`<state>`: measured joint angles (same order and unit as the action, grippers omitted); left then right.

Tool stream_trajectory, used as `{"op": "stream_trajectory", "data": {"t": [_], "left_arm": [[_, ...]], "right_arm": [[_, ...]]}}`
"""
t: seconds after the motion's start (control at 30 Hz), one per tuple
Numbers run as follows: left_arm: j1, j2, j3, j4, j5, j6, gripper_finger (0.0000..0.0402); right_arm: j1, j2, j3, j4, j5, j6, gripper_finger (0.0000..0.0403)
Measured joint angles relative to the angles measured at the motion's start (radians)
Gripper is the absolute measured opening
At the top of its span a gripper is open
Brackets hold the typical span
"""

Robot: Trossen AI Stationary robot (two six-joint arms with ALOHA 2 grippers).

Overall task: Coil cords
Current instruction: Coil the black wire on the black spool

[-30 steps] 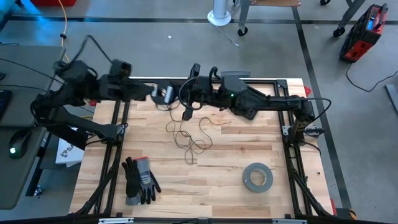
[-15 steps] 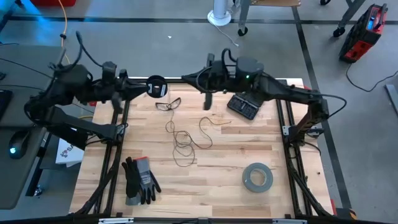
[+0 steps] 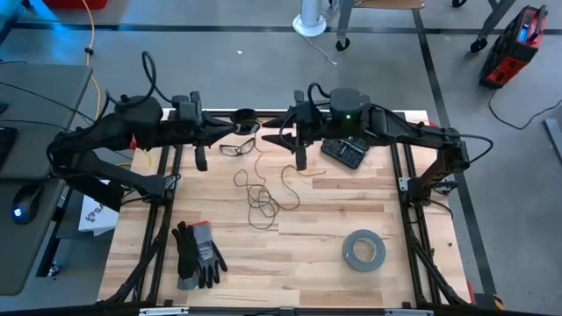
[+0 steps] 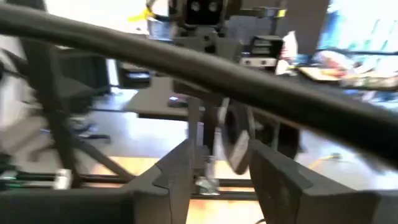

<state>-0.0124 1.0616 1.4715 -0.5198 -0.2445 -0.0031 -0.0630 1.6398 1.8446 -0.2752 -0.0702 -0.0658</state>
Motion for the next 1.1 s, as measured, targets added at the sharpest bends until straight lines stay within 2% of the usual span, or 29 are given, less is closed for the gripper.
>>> {"op": "stream_trajectory", "data": {"t": [0.17, 0.5, 0.67, 0.93, 1.1], "left_arm": [[0.000, 0.017, 0.000, 0.002, 0.025, 0.015, 0.0000], [-0.003, 0.051, 0.000, 0.034, 0.025, 0.048, 0.0000], [-0.003, 0.063, 0.000, 0.050, 0.025, 0.086, 0.0000], [-0.003, 0.056, 0.000, 0.044, 0.001, 0.105, 0.0000], [-0.003, 0.056, 0.000, 0.043, -0.001, 0.081, 0.0005]], "right_arm": [[0.013, 0.000, 0.000, -0.003, 0.096, -0.072, 0.0146], [0.018, 0.000, 0.000, -0.025, 0.062, -0.052, 0.0126], [0.018, 0.000, 0.000, -0.049, 0.062, -0.051, 0.0096], [0.019, 0.000, 0.000, -0.050, 0.067, -0.077, 0.0011], [0.019, 0.000, 0.000, -0.060, 0.063, -0.087, 0.0003]]}}
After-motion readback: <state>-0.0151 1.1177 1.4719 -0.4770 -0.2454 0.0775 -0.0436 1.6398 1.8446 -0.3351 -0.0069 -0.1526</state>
